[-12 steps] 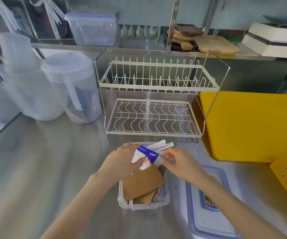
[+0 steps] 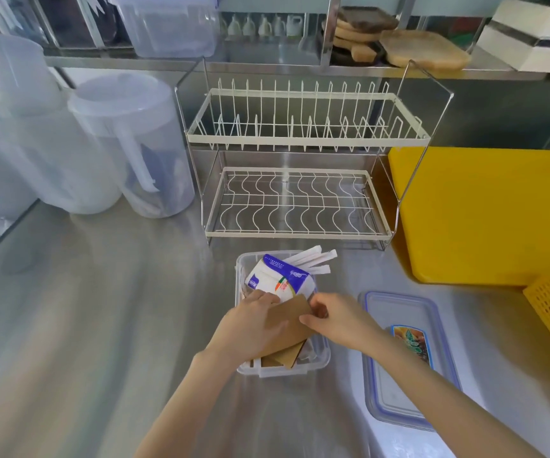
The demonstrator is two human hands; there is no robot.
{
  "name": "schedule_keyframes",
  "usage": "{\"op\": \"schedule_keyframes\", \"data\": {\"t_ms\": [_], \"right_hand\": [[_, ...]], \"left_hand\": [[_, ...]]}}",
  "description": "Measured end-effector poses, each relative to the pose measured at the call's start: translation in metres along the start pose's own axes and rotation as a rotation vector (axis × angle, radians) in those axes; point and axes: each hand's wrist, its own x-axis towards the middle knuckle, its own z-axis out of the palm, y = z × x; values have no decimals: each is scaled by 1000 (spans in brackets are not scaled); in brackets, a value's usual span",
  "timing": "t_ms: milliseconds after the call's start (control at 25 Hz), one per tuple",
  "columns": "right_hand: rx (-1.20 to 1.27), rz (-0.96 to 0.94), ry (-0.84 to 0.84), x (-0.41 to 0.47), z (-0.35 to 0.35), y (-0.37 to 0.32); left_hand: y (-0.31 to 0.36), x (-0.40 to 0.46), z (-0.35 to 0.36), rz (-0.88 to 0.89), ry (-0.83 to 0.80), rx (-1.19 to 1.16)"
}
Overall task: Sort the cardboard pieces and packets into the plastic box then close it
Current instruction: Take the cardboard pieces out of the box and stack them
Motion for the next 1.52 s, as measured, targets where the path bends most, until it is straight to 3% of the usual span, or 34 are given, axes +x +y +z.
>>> {"op": "schedule_keyframes", "data": {"t_ms": [240, 400, 560, 640, 800, 1040, 1280, 1520], "right_hand": [[243, 15, -14, -1, -5, -10], [325, 14, 10, -5, -11, -17], [529, 94, -32, -16, -20, -13], [508, 156, -68, -21, -19, -7], [357, 214, -129, -21, 4, -6], [326, 154, 64, -17, 29, -18], [353, 146, 203, -40, 3, -10], [263, -123, 328, -53, 4, -26]], "left_hand": [[-3, -7, 12, -31, -3, -101], [-1, -14, 17, -41, 124, -134], [-3, -22, 18, -154, 257, -529], [-4, -26, 17, -207, 303, -706], [-5, -29, 17, -216, 303, -838], [-10, -32, 17, -213, 249, -939], [0, -35, 17, -214, 235, -1033], [21, -35, 15, -148, 182, -1095]]}}
